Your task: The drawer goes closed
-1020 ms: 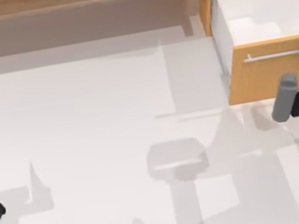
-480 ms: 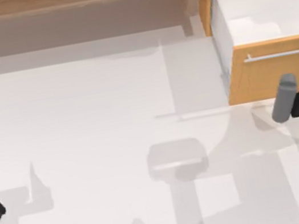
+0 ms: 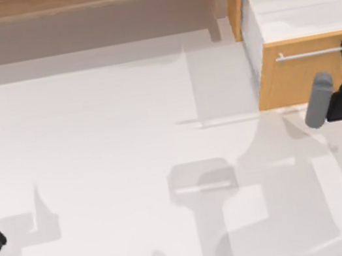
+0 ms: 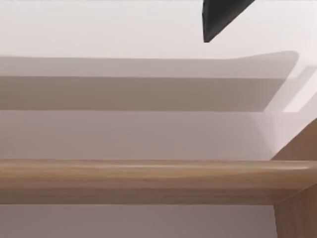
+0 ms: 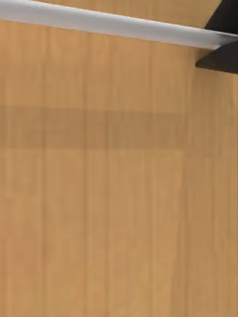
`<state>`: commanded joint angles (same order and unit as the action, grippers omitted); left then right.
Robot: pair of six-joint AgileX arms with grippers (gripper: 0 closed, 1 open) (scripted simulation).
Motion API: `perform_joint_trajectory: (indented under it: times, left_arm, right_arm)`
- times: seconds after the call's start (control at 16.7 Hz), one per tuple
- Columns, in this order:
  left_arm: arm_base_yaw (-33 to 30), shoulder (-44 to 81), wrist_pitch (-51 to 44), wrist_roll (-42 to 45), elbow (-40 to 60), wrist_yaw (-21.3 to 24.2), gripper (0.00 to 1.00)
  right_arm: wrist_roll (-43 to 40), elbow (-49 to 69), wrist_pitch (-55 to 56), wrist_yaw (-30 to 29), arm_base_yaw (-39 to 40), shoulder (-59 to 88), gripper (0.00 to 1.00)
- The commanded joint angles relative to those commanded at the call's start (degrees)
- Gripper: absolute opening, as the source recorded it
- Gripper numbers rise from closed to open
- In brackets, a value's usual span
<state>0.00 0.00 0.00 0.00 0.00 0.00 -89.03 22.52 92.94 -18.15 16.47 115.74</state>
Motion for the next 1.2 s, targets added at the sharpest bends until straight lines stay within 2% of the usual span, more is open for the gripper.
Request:
perform_joint_trajectory:
  times: [0.36, 0.78, 1.2]
  left_arm:
    - [0.0, 0.0, 0.0, 0.0, 0.0, 0.0, 1.0]
    - [0.0, 0.0, 0.0, 0.0, 0.0, 0.0, 1.0]
    - [0.0, 0.0, 0.0, 0.0, 0.0, 0.0, 1.0]
  right_arm:
    - [0.02, 8.86, -6.26, 2.43, -2.6, 2.87, 0.0]
    - [0.15, 9.95, -6.99, 2.6, -2.59, 3.06, 0.0]
    - [0.08, 20.82, -13.54, 4.49, -4.55, 7.46, 0.0]
